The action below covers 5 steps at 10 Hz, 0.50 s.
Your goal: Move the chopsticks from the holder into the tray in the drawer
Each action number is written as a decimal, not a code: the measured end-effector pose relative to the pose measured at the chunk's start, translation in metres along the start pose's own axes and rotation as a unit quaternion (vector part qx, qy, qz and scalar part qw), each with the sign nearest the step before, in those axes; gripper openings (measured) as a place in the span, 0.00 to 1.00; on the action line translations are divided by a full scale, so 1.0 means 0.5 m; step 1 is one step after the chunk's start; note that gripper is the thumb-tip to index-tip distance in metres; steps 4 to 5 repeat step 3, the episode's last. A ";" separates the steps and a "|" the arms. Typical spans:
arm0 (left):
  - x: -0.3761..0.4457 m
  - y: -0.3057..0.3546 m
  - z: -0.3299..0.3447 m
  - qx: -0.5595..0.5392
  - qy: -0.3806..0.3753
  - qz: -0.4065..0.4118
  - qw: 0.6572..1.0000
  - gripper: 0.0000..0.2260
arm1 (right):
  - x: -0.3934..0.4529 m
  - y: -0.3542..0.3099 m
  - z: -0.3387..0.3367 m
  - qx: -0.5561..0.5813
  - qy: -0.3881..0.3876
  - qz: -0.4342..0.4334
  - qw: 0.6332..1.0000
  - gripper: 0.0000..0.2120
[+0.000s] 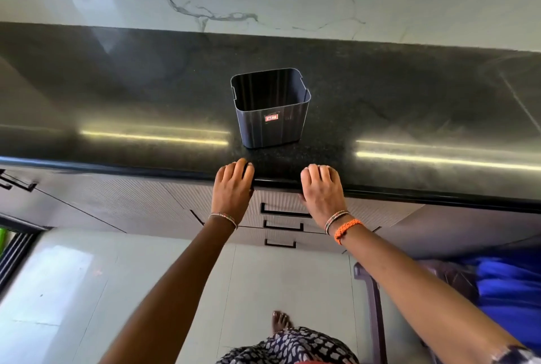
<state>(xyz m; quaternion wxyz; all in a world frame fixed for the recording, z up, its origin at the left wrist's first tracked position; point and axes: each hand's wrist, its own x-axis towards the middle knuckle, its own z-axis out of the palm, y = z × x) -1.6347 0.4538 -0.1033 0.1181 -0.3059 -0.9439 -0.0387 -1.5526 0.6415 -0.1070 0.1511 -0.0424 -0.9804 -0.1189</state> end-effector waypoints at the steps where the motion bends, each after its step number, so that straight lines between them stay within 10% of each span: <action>1: -0.003 0.010 -0.002 0.013 0.007 -0.003 1.000 0.25 | 0.004 -0.005 -0.003 0.011 0.021 0.019 1.000 0.14; 3: -0.041 0.037 -0.040 -0.077 0.021 -0.016 0.997 0.29 | 0.002 0.018 -0.042 0.092 -0.113 0.014 0.989 0.36; 5: -0.041 0.037 -0.040 -0.077 0.021 -0.016 0.997 0.29 | 0.002 0.018 -0.042 0.092 -0.113 0.014 0.989 0.36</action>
